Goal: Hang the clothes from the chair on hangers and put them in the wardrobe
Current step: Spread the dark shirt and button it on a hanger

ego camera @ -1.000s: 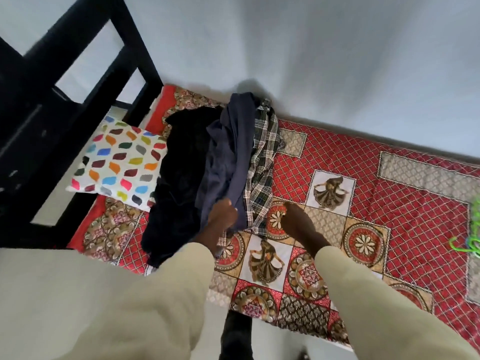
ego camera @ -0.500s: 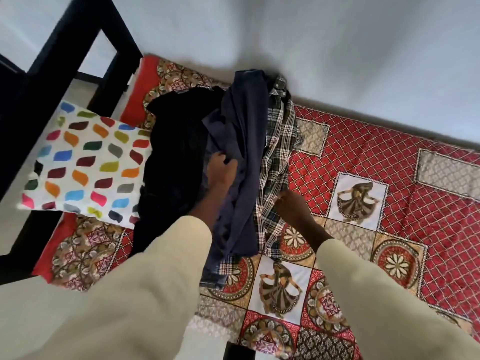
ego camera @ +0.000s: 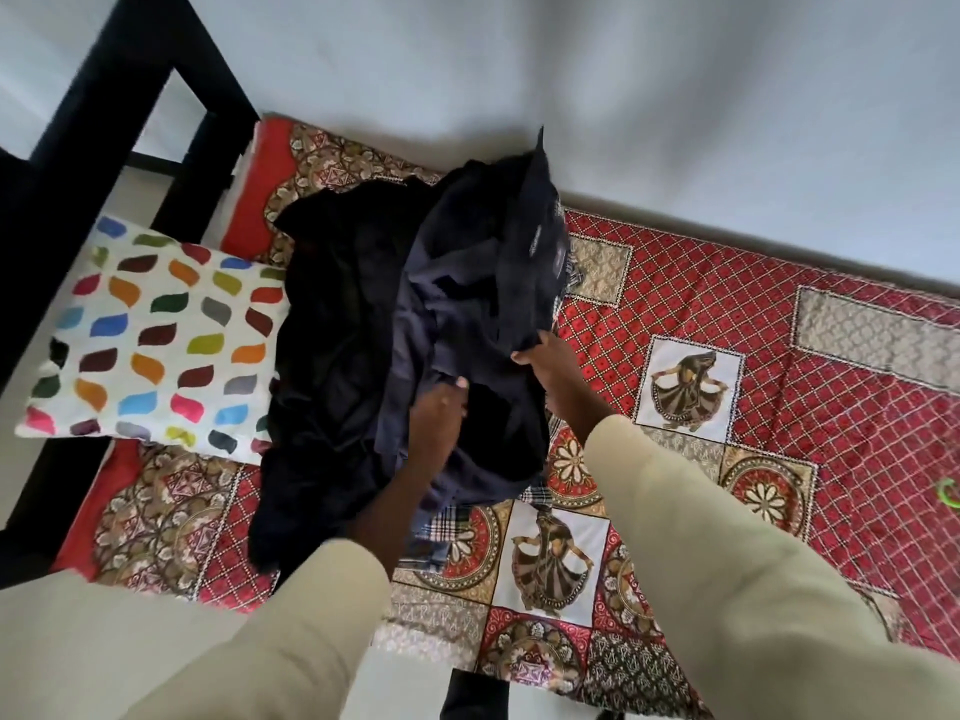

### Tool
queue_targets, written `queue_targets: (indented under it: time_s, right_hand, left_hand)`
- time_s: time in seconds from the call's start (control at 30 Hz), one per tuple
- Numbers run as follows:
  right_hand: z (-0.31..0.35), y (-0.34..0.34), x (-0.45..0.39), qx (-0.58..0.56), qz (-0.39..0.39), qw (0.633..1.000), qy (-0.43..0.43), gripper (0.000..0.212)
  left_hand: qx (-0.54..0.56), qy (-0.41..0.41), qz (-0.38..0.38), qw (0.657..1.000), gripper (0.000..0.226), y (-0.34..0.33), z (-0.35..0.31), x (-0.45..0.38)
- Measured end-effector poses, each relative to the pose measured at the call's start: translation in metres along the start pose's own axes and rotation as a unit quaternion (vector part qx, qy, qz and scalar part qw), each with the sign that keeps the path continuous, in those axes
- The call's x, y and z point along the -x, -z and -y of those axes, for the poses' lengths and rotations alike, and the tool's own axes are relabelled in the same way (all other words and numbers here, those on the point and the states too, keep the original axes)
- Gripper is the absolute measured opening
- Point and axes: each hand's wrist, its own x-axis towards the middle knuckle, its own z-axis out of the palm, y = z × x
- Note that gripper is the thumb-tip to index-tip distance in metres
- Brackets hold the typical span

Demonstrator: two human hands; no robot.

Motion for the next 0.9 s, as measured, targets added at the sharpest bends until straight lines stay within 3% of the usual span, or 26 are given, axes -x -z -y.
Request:
queue_targets:
  time_s: [0.1, 0.2, 0.3, 0.4, 0.5, 0.57, 0.63, 0.7, 0.73, 0.8, 0.83, 0.9]
  right_hand:
    - [0.003, 0.007, 0.014, 0.051, 0.001, 0.998, 0.036, 0.047]
    - [0.008, 0.012, 0.031, 0.186, 0.043, 0.977, 0.096, 0.061]
    - [0.010, 0.021, 0.062, 0.328, 0.058, 0.928, 0.165, 0.056]
    - [0.004, 0.028, 0.095, 0.357, 0.058, 0.908, 0.212, 0.052]
    - [-0.011, 0.041, 0.131, 0.318, 0.069, 0.929, 0.178, 0.046]
    - [-0.020, 0.053, 0.157, 0.328, 0.138, 0.925, 0.135, 0.046]
    - [-0.029, 0.075, 0.177, 0.372, 0.219, 0.898, 0.088, 0.054]
    - [-0.027, 0.105, 0.189, 0.353, 0.176, 0.913, 0.101, 0.032]
    - [-0.022, 0.127, 0.197, 0.310, 0.097, 0.937, 0.128, 0.017]
    - [-0.012, 0.173, 0.220, 0.194, -0.089, 0.957, 0.197, 0.016]
    - [-0.004, 0.196, 0.236, 0.160, -0.133, 0.948, 0.240, 0.016]
    - [0.009, 0.232, 0.285, 0.200, -0.075, 0.927, 0.307, 0.039]
  left_hand:
    - [0.011, -0.046, -0.076, 0.996, 0.047, 0.013, -0.031, -0.029]
    - [0.103, -0.051, -0.001, 0.993, 0.036, 0.010, -0.096, -0.026]
    - [0.026, -0.001, 0.069, 0.997, 0.040, -0.004, -0.133, -0.016]
    - [-0.025, 0.040, 0.026, 0.999, 0.043, -0.016, -0.129, -0.002]
    - [-0.060, -0.062, -0.049, 0.995, 0.031, -0.028, -0.126, 0.025]
    - [-0.015, -0.106, -0.008, 0.994, 0.018, -0.040, -0.133, 0.056]
    - [0.047, -0.099, 0.075, 0.991, 0.030, -0.049, -0.142, 0.097]
    - [0.067, -0.048, 0.178, 0.981, 0.040, -0.051, -0.150, 0.138]
    - [0.037, -0.022, 0.215, 0.976, 0.044, -0.053, -0.152, 0.162]
    - [-0.106, -0.005, 0.277, 0.955, 0.050, -0.058, -0.154, 0.212]
    - [-0.206, -0.019, 0.300, 0.931, 0.049, -0.061, -0.156, 0.241]
    - [-0.381, -0.069, 0.321, 0.864, 0.042, -0.077, -0.161, 0.304]
